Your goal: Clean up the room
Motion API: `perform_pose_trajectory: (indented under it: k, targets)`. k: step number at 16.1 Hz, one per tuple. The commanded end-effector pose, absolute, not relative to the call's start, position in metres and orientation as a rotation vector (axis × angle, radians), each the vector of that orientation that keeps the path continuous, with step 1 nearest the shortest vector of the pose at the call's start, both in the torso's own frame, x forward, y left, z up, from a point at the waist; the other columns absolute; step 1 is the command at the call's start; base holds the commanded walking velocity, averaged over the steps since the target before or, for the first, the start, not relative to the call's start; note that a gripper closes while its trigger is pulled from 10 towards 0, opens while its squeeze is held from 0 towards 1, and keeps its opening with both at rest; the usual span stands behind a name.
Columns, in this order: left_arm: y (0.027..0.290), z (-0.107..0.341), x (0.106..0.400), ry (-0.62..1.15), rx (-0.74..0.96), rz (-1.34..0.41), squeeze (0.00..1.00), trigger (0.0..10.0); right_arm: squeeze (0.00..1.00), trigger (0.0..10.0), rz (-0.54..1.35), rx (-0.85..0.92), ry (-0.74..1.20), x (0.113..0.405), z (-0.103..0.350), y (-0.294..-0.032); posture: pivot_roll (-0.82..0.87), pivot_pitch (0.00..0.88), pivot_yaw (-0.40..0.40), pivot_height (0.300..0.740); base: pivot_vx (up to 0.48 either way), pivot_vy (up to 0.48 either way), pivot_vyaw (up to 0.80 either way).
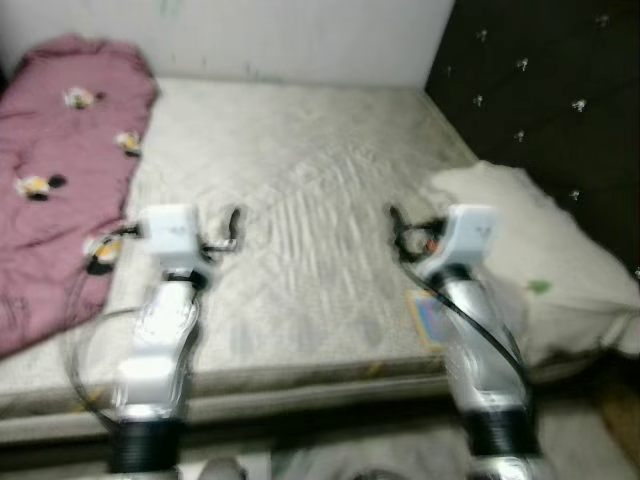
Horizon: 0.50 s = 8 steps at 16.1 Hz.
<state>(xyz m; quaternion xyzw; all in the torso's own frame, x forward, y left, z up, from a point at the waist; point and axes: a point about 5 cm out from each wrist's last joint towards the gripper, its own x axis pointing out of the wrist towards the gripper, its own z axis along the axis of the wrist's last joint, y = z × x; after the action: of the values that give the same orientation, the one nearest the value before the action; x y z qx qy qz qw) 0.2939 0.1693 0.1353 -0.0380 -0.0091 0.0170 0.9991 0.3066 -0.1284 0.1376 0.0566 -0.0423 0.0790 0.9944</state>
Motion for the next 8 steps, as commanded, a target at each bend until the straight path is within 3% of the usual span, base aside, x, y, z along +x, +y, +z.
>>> perform_pose_trajectory:
  k: [1, 5, 8]
  targets:
    - [0.1597, 0.1388, 0.2948, -0.028, -0.092, 0.001, 0.00, 10.0, 0.00, 10.0, 0.123, 0.102, -0.090, 0.3071, 0.1396, -0.1404, 0.00, 0.000, -0.082, 0.740, 0.000, 0.480, -0.80]
    - [0.1582, 0.1394, 0.2956, -0.027, -0.096, -0.002, 0.00, 10.0, 0.00, 10.0, 0.121, 0.100, -0.090, 0.3068, 0.1396, -0.1413, 0.00, 0.000, -0.080, 0.740, 0.000, 0.480, -0.53]
    - [0.1579, 0.1397, 0.2953, -0.026, -0.099, -0.001, 0.00, 10.0, 0.00, 10.0, 0.123, 0.099, -0.090, 0.3068, 0.1397, -0.1409, 0.00, 0.000, -0.081, 0.740, 0.000, 0.480, 0.00]
